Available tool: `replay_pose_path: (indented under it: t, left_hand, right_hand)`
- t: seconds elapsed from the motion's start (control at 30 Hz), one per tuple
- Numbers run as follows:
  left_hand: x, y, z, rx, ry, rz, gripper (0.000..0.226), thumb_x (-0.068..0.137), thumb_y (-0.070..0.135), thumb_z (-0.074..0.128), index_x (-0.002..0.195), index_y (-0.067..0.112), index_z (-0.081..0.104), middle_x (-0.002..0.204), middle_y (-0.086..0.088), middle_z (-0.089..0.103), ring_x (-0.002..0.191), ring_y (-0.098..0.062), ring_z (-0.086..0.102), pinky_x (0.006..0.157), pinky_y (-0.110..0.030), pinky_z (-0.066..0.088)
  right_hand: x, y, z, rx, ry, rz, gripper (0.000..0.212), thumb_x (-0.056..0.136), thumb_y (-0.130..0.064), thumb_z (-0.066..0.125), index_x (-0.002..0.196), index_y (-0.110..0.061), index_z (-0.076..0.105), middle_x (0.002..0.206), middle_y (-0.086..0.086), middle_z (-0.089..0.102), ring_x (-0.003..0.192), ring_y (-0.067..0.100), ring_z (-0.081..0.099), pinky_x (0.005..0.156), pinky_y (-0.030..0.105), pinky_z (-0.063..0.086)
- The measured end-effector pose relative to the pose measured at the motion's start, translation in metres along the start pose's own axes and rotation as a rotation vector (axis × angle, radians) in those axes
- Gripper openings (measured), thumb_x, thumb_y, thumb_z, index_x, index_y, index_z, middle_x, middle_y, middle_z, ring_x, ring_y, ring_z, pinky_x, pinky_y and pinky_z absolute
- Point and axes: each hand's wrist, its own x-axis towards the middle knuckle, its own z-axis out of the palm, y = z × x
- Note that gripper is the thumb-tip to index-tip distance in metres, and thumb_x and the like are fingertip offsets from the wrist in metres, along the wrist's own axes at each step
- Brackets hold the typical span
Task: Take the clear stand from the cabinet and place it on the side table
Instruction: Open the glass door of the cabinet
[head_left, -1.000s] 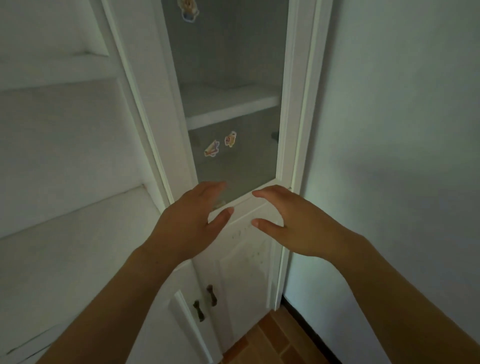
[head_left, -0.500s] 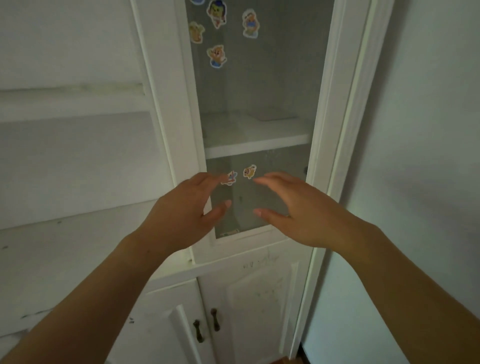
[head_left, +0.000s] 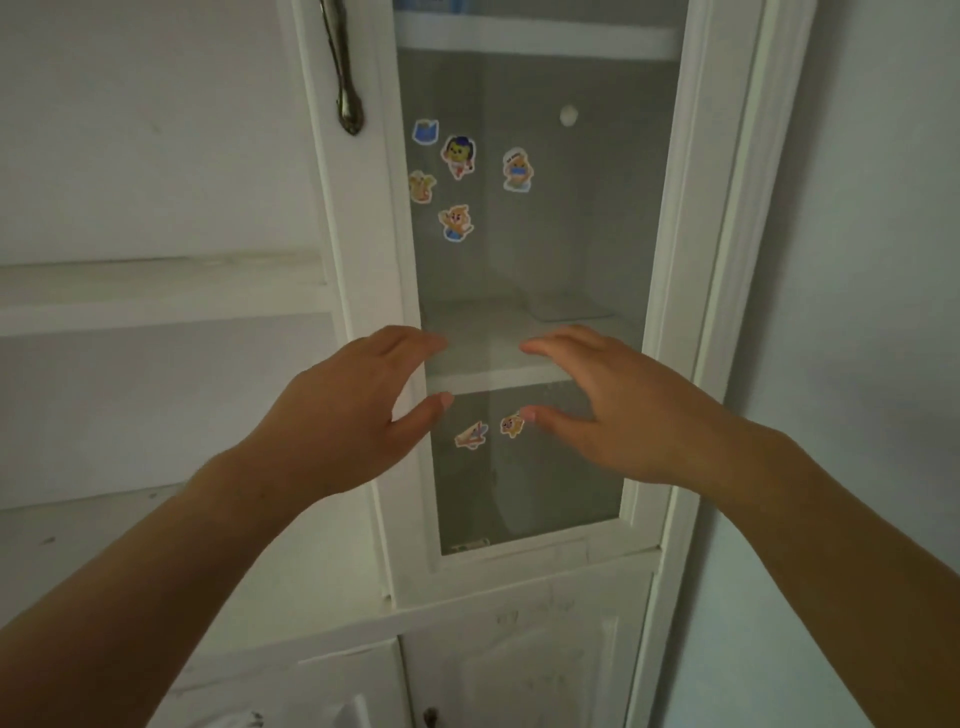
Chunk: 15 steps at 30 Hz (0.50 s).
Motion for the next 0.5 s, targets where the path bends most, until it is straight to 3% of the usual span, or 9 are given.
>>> replay_pose_path:
  t: [0.37,0.5]
  left_hand:
    - [0.024,-0.014,-0.038,0.059,0.177,0.062,0.057,0.087,0.050,0.042,0.138,0.026,0.034,0.144,0.004,0.038,0.126,-0.017,0.043,0.097,-0.035,0.041]
    - [0.027,-0.022,-0.057,0.055,0.202,0.052,0.057,0.086,0.050,0.042,0.138,0.028,0.032,0.145,0.005,0.037,0.127,-0.017,0.042,0.100,-0.035,0.039]
  right_hand:
    - [0.046,-0.018,-0.036,-0.048,0.185,-0.115,0.059,0.088,-0.046,0.050,0.139,-0.025,0.029,0.146,-0.005,0.031,0.130,0.016,0.034,0.104,0.034,0.034]
    - [0.060,-0.032,-0.046,-0.042,0.234,-0.143,0.057,0.088,-0.045,0.051,0.138,-0.025,0.032,0.144,-0.007,0.032,0.128,0.013,0.034,0.101,0.028,0.030]
